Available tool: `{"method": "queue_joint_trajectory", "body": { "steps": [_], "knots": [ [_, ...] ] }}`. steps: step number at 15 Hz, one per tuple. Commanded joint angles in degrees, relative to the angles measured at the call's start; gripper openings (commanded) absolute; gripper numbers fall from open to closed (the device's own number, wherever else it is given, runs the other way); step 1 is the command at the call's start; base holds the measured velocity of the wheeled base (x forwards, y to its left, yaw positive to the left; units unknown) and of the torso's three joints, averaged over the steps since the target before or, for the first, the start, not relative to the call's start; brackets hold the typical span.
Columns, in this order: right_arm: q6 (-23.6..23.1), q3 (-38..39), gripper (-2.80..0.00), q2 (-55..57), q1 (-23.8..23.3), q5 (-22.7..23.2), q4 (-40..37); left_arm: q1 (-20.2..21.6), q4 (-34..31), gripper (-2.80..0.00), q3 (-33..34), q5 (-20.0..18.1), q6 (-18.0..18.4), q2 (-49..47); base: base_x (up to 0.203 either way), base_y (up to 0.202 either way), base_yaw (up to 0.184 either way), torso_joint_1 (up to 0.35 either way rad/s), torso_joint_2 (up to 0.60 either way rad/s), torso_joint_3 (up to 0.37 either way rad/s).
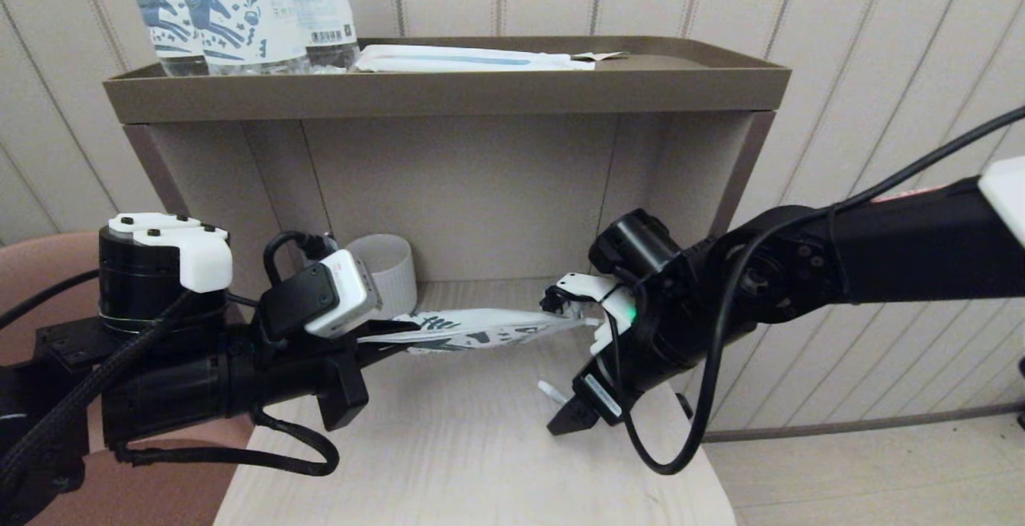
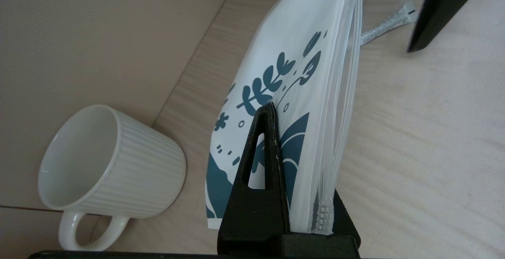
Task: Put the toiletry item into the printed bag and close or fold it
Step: Pick up the toothpaste
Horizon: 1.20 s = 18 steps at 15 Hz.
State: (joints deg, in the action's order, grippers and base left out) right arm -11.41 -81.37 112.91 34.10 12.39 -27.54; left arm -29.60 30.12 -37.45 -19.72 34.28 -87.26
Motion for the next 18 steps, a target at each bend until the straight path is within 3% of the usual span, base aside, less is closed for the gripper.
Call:
{"method": "queue_joint_trajectory", "body": {
  "steps": [1,7,8,18],
  "knots": [
    [-0.02,-0.79,0.0,1.69,0.59,-0.16,-0.23,-0.02,0.2,-2.8,0.01,-0.14,0.17,-0.19,0.0,0.0,0.0,0.0,0.0,0.0],
    [-0.01,-1.25,0.0,2.51,0.7,-1.76,-0.21,-0.02,0.29,-2.8,0.01,-0.14,0.17,-0.19,0.0,0.0,0.0,0.0,0.0,0.0],
    [0.07,-1.05,-2.8,2.39,0.61,-1.76,-0.23,-0.02,0.24,-2.8,0.01,-0.14,0.17,-0.28,0.0,0.0,0.0,0.0,0.0,0.0],
    [0.34,2.25,-2.8,-0.76,-0.08,-1.76,-0.18,-0.02,0.64,-2.8,0.01,-0.14,0.17,-1.24,0.0,0.0,0.0,0.0,0.0,0.0]
  ]
}}
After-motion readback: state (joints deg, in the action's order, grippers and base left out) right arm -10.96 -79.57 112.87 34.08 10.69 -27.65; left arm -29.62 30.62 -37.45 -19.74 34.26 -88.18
